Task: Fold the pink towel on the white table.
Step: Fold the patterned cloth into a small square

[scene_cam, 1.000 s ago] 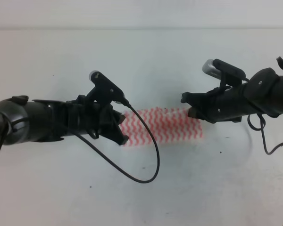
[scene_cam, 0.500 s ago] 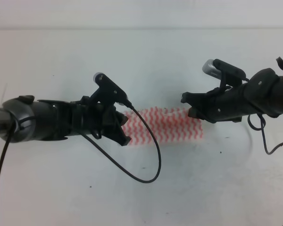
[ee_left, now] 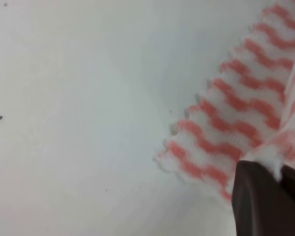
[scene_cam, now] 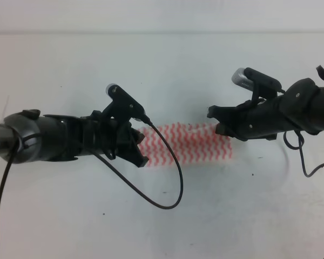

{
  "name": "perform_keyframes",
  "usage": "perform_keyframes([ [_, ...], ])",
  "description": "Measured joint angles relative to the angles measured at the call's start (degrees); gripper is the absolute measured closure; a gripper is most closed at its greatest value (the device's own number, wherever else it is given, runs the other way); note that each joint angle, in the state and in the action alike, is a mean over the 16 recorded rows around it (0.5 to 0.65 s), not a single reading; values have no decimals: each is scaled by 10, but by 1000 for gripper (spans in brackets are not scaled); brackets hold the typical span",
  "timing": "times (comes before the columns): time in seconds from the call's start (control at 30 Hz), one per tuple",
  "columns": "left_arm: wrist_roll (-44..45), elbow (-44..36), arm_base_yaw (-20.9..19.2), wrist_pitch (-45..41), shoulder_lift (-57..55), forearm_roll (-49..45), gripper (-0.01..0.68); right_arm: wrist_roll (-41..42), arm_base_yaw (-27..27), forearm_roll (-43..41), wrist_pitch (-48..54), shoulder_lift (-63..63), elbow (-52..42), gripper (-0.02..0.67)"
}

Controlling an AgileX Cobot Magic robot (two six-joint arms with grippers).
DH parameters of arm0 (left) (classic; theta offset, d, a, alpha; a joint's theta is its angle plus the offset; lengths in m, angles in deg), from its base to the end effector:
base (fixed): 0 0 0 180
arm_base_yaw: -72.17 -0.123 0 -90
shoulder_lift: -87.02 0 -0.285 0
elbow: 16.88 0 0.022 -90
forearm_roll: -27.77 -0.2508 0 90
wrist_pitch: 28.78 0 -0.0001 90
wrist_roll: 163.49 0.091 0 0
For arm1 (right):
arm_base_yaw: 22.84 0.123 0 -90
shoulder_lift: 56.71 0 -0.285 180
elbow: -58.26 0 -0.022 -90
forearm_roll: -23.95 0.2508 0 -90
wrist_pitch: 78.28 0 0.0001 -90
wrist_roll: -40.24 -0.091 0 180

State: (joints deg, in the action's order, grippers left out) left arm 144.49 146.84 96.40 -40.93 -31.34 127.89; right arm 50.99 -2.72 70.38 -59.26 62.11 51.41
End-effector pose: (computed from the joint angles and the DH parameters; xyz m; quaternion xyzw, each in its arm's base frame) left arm 0.3524 -0.1794 0.1531 0.4358 0.8002 -0.0834 0.4034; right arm 0.3793 0.1619 0.1775 0.0717 0.9283 0.2574 0.2586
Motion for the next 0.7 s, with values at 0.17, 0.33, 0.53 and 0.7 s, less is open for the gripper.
perform_keyframes([
  [0.17, 0, 0, 0, 1, 1, 0, 677, 0, 0, 0, 0, 0, 0, 666],
  [0.33, 0, 0, 0, 1, 2, 0, 677, 0, 0, 0, 0, -1, 0, 665],
  [0.53, 0, 4, 0, 7, 1, 0, 677, 0, 0, 0, -3, -2, 0, 665],
  [0.7, -2, 9, 0, 13, -1, 0, 677, 0, 0, 0, -6, -2, 0, 665],
])
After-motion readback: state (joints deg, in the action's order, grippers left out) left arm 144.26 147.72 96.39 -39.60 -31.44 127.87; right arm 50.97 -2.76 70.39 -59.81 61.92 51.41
